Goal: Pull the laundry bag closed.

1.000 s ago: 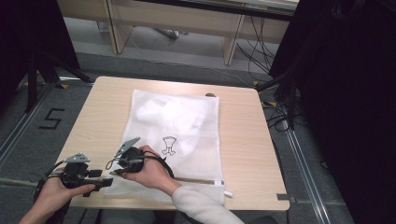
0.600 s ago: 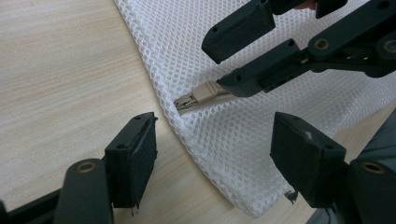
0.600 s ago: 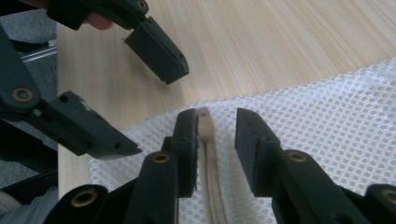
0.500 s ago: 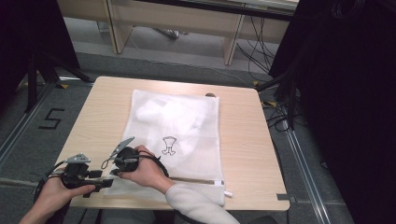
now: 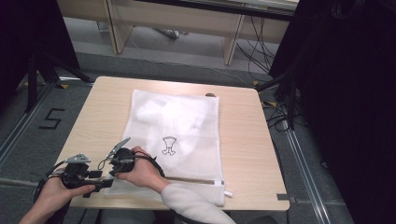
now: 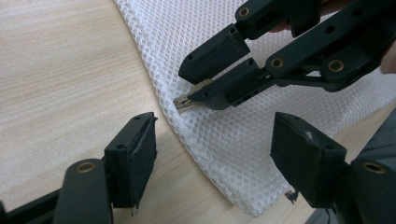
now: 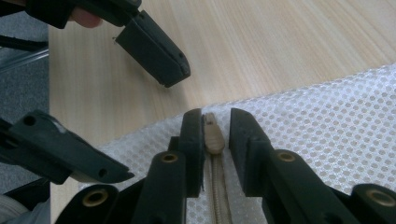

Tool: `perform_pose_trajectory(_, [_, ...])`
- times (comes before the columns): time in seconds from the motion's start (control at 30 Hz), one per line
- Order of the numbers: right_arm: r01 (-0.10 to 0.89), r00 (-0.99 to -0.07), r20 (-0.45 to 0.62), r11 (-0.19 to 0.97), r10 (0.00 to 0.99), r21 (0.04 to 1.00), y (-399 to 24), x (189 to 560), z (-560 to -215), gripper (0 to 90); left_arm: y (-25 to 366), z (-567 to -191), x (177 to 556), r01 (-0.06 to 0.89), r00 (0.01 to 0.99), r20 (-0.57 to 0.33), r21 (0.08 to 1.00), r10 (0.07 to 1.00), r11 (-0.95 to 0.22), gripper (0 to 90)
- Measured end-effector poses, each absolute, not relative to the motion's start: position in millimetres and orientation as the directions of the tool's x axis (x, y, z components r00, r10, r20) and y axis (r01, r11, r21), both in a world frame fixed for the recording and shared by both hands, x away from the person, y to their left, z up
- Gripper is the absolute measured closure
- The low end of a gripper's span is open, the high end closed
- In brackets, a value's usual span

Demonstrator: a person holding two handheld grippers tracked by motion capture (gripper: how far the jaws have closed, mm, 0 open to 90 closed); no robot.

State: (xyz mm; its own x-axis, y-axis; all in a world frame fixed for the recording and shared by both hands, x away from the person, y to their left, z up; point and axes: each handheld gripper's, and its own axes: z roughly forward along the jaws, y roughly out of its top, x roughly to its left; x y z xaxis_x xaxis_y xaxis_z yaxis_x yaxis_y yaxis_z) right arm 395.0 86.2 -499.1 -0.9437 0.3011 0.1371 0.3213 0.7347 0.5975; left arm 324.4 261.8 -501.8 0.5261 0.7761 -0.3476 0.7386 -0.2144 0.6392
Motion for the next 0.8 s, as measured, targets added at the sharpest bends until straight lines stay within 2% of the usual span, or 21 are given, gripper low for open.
perform_pose_trajectory(0.2, [0.310,-0.948,0.129,0.745,0.292,0.590,86.3,396.1,-498.1,81.8,261.8,-501.9,324.6,0.739,0.525,-0.348,0.639,0.777,-0.214,30.3])
perform_pose_trajectory(0.37, [0.334,-0.940,0.153,0.736,0.304,0.589,86.5,392.8,-493.8,82.0,262.3,-501.6,324.7,0.739,0.525,-0.348,0.640,0.777,-0.212,30.2])
perform_pose_trajectory(0.57, [0.301,-0.950,0.123,0.733,0.288,0.610,83.2,395.3,-482.0,82.2,262.3,-500.3,325.3,0.736,0.513,-0.365,0.653,0.777,-0.179,31.3])
perform_pose_trajectory(0.8, [0.288,-0.952,0.108,0.724,0.286,0.626,78.4,394.1,-471.0,82.2,263.3,-499.3,328.1,0.738,0.508,-0.388,0.657,0.769,-0.156,36.7])
